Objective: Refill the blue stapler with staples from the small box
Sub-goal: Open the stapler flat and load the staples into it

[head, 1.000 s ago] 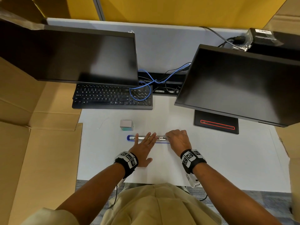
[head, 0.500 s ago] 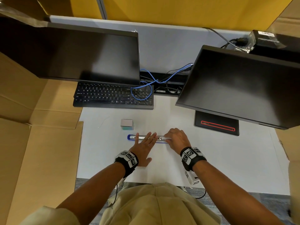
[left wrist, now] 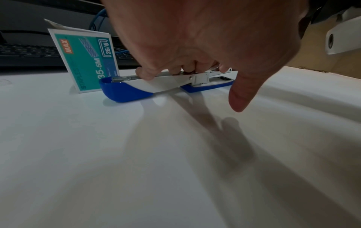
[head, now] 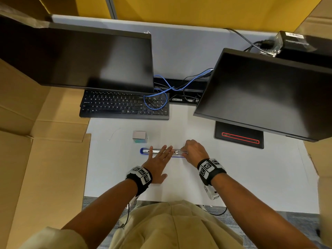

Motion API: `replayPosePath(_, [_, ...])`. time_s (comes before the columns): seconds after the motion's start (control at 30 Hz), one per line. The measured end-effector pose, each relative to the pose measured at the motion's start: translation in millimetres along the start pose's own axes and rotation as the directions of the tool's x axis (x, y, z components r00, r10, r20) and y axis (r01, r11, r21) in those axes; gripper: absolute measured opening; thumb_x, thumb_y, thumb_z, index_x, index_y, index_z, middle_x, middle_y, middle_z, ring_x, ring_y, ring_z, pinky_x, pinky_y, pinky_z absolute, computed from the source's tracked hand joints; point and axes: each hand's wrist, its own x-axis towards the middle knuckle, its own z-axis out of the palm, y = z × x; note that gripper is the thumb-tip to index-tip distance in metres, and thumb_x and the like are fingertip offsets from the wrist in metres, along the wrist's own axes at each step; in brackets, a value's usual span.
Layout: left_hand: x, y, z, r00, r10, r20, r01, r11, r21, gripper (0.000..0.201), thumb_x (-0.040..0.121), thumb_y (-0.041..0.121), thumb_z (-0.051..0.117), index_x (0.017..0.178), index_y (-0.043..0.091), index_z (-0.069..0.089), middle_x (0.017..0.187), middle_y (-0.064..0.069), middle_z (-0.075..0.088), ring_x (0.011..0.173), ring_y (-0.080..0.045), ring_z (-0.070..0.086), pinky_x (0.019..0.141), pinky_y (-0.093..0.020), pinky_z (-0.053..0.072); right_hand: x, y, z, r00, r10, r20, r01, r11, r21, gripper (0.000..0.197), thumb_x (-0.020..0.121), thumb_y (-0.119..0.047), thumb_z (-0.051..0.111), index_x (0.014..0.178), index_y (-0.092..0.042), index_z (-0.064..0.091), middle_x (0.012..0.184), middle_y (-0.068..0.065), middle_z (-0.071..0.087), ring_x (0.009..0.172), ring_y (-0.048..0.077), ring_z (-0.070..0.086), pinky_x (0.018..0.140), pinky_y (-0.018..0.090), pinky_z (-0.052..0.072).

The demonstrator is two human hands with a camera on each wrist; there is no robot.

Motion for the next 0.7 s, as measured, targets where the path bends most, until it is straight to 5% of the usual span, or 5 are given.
replayPosePath(0.2, [1, -1, 2, 1.0, -0.002, 0.003, 0.002, 1.0, 0.007, 0.103, 0.084, 0.049, 0.052, 0.151, 0.018, -0.02, 0.161, 0.0, -0.024, 0.149, -0.024, -0.017, 0.112, -0.067, -0.009, -9, 2, 3, 0.996, 0.014, -0.083, -0.007, 0.996, 0.083, 0.047, 0.079, -0.038, 0.074, 0.119, -0.017, 0.062, 0.108, 0.004, 0.063, 0.102, 0.025, 0.056, 0.086, 0.037, 0.047])
replayPosePath(0.4, [2, -2, 4, 1.0, 0.001, -0.004, -0.001, 1.0, 0.007, 0.104, 0.084, 0.049, 0.053, 0.151, 0.019, -0.02, 0.161, -0.001, -0.023, 0.149, -0.024, -0.016, 0.112, -0.067, -0.008, -26, 17, 13, 0.984, -0.062, -0.168, 0.069, 0.997, 0.036, 0.028, 0.076, -0.028, 0.079, 0.103, -0.022, 0.074, 0.099, 0.003, 0.066, 0.09, 0.025, 0.06, 0.073, 0.037, 0.051])
replayPosePath(0.7, [1, -5, 2, 1.0, 0.027, 0.003, -0.027, 1.0, -0.007, 0.1, 0.086, 0.043, 0.054, 0.152, 0.019, -0.018, 0.161, 0.001, -0.023, 0.149, -0.023, -0.017, 0.114, -0.067, -0.005, -26, 27, 16, 0.978, -0.042, -0.204, 0.048, 0.999, 0.023, 0.015, 0.077, -0.024, 0.076, 0.093, -0.023, 0.077, 0.096, 0.0, 0.069, 0.087, 0.024, 0.061, 0.07, 0.034, 0.052])
